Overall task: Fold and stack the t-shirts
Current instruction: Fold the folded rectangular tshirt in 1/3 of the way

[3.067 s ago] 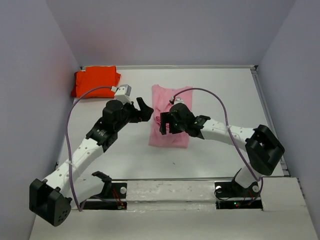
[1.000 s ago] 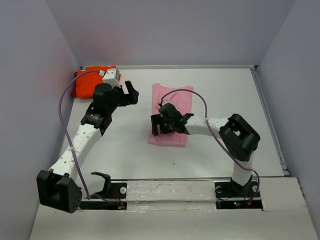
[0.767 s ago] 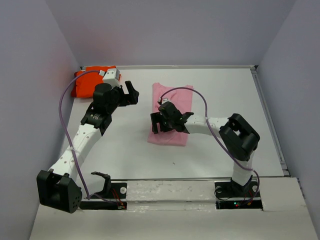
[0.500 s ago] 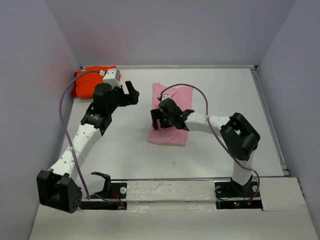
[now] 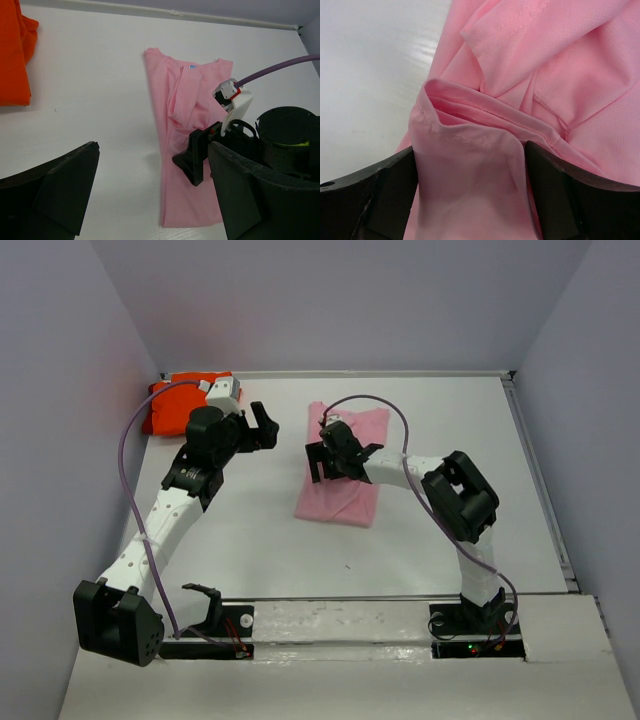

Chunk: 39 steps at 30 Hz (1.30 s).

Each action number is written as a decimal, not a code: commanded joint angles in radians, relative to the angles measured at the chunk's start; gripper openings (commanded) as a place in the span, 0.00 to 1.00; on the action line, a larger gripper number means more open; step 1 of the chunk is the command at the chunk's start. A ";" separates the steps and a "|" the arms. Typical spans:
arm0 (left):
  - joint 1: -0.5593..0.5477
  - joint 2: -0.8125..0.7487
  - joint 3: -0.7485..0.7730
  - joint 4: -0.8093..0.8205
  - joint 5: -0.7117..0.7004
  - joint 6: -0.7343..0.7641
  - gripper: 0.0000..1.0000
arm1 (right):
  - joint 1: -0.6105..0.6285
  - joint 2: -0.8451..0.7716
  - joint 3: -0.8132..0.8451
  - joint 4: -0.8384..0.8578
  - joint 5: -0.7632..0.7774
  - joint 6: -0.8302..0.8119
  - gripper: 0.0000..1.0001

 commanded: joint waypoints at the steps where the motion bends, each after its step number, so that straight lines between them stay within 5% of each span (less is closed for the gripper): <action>1: 0.004 -0.016 -0.015 0.042 0.021 0.011 0.99 | -0.032 0.032 0.071 0.013 0.036 -0.053 0.88; 16: 0.004 -0.007 -0.012 0.041 0.028 0.014 0.99 | -0.061 -0.055 0.157 -0.001 0.013 -0.116 0.88; 29: 0.002 -0.004 -0.010 0.041 0.031 0.015 0.99 | -0.061 -0.253 -0.056 0.041 -0.045 -0.050 0.88; 39: 0.004 0.004 -0.010 0.041 0.038 0.014 0.99 | -0.061 -0.223 -0.166 0.099 -0.082 0.000 0.87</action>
